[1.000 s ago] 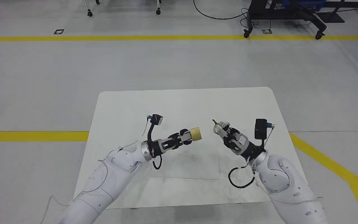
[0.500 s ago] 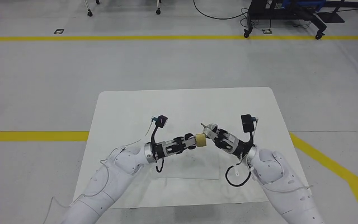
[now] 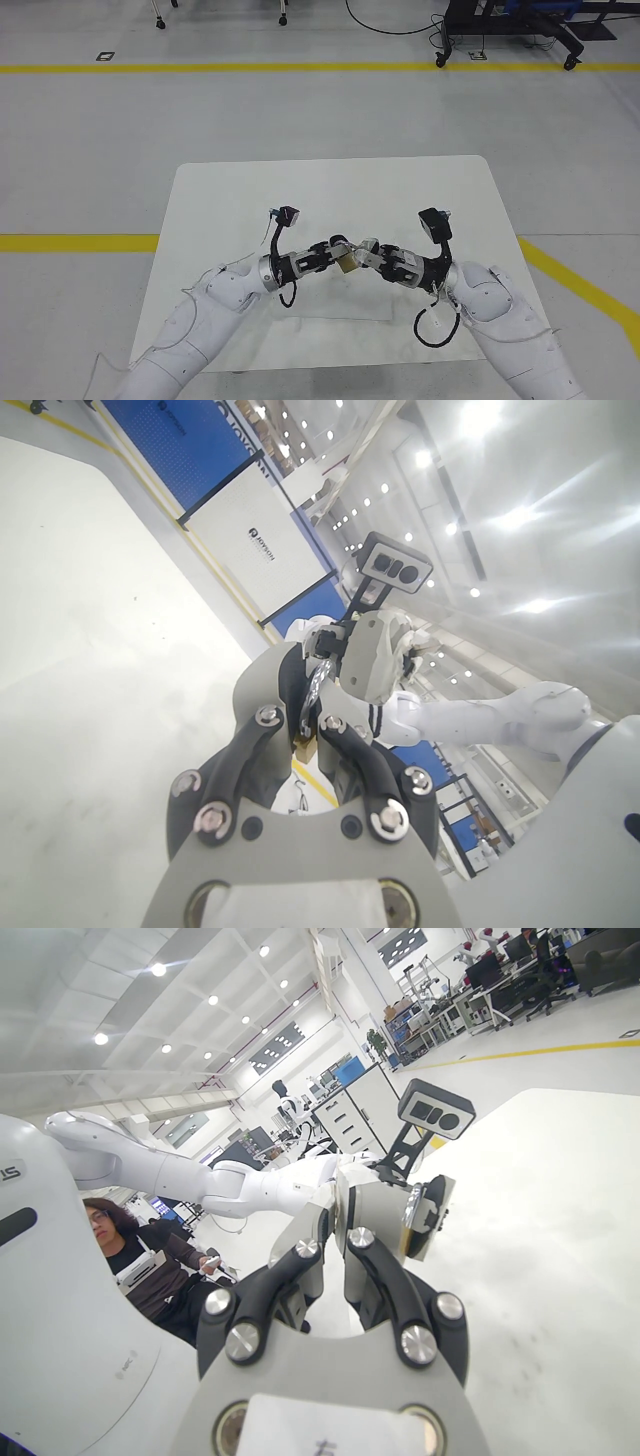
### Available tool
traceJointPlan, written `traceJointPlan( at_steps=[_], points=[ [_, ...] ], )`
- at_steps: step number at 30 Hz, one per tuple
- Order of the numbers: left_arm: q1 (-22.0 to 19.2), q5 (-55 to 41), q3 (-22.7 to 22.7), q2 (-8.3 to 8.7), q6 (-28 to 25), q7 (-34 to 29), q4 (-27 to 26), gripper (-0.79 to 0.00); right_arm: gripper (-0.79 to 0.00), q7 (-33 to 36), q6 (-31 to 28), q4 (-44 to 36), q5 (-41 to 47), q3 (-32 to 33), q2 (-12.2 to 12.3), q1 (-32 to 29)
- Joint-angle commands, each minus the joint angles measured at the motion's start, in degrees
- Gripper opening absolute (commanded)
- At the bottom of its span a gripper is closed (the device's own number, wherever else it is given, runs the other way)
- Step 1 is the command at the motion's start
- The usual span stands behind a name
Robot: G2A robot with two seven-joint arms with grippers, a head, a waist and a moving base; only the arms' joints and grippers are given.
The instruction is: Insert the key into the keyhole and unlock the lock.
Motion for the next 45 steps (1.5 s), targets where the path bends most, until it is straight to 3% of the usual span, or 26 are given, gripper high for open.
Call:
traceJointPlan(
  at_steps=[1,7,21,26,30,35,40,45],
  points=[
    [0.5,-10.9,0.1,-0.27,0.5,-4.2,1.3,-0.785,-0.785,-1.2,-0.2,-1.3,-1.4,2.0,0.3,-1.0],
    [-1.1,-26.5,-0.8,-1.02,2.4,-17.0,6.7,-0.785,-0.785,-4.2,1.3,-6.0,-5.0,7.4,1.2,-5.6],
    [-1.6,-25.6,-1.0,-1.23,3.3,-16.6,7.3,-0.785,-0.785,-5.6,1.5,-6.6,-3.8,10.3,1.7,-8.3],
    [-0.9,-30.3,-3.5,-1.02,12.7,-14.1,5.9,-0.785,-0.785,-6.5,2.5,-7.3,-4.5,10.6,1.6,-8.7],
    [-2.3,-33.0,-4.7,-0.80,25.4,-15.8,6.2,-0.785,-0.785,-7.3,5.0,-9.6,-5.0,11.7,1.8,-11.4],
    [-5.1,-26.9,-4.4,-0.52,36.4,-12.2,5.1,-0.785,-0.785,-0.4,20.3,-13.7,-5.6,11.2,2.3,-13.2],
    [-5.8,-24.1,-4.3,-0.82,39.6,-8.2,2.0,-0.785,-0.785,-0.8,30.7,-17.9,-3.7,11.5,2.3,-14.7],
    [-5.4,-23.7,-3.6,-1.70,39.0,-5.4,0.1,-0.785,-0.785,3.2,30.0,-16.5,9.2,11.1,2.0,-14.9]
  ],
)
